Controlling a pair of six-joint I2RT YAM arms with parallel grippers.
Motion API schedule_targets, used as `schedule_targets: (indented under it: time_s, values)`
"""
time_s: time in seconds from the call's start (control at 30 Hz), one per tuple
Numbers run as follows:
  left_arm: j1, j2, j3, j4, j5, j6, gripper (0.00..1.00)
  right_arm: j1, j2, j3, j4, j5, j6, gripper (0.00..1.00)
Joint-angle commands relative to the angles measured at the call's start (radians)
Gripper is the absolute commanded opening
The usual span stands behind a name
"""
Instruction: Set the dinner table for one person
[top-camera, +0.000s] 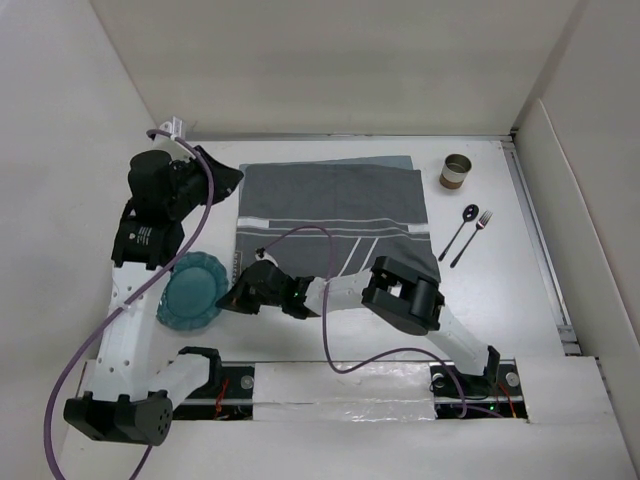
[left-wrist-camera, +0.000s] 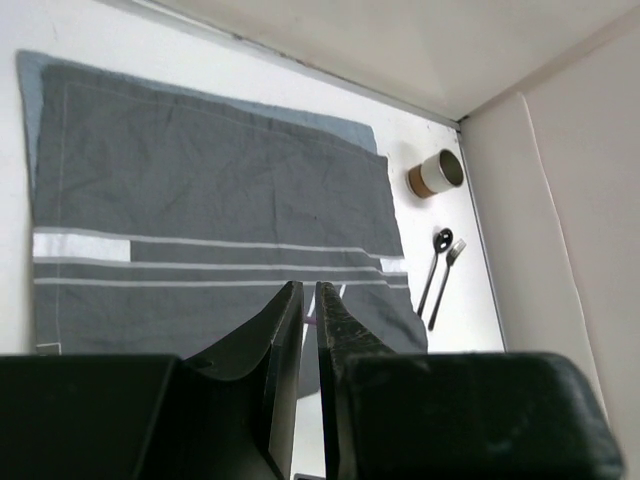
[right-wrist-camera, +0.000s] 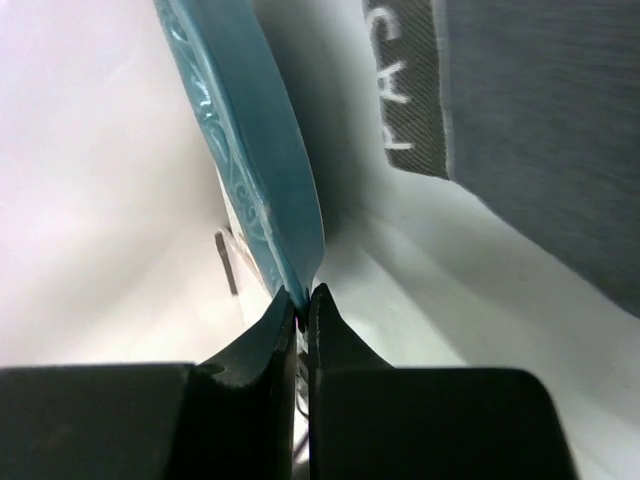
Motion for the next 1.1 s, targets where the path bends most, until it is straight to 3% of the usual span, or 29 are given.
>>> schedule_targets:
  time_s: [0.0, 0.13, 0.4, 0.77, 1.07]
  values:
    - [-0.003, -0.031, 0.064, -0.009, -0.046, 0.036, 0.08, 0.022, -0.034, 0.023, -0.005, -0.05, -0.185, 0.0]
    - [-0.003, -0.031, 0.094, -0.016, -0.087, 0.043, 0.08, -0.041, -0.083, 0.15, -0.097, -0.036, -0.382, 0.0]
    - [-0.003, -0.003, 0.18, -0.05, -0.187, 0.073, 0.09, -0.201, -0.173, 0.163, 0.018, -0.229, -0.38, 0.0]
    - [0.01, 0.012, 0.137, -0.055, -0.254, 0.108, 0.12, -0.399, -0.43, -0.083, 0.321, -0.45, -0.184, 0.0]
    - [0.01, 0.023, -0.062, -0.032, -0.248, 0.114, 0.2, -0.688, -0.664, -0.398, 0.246, -0.552, -0.234, 0.0]
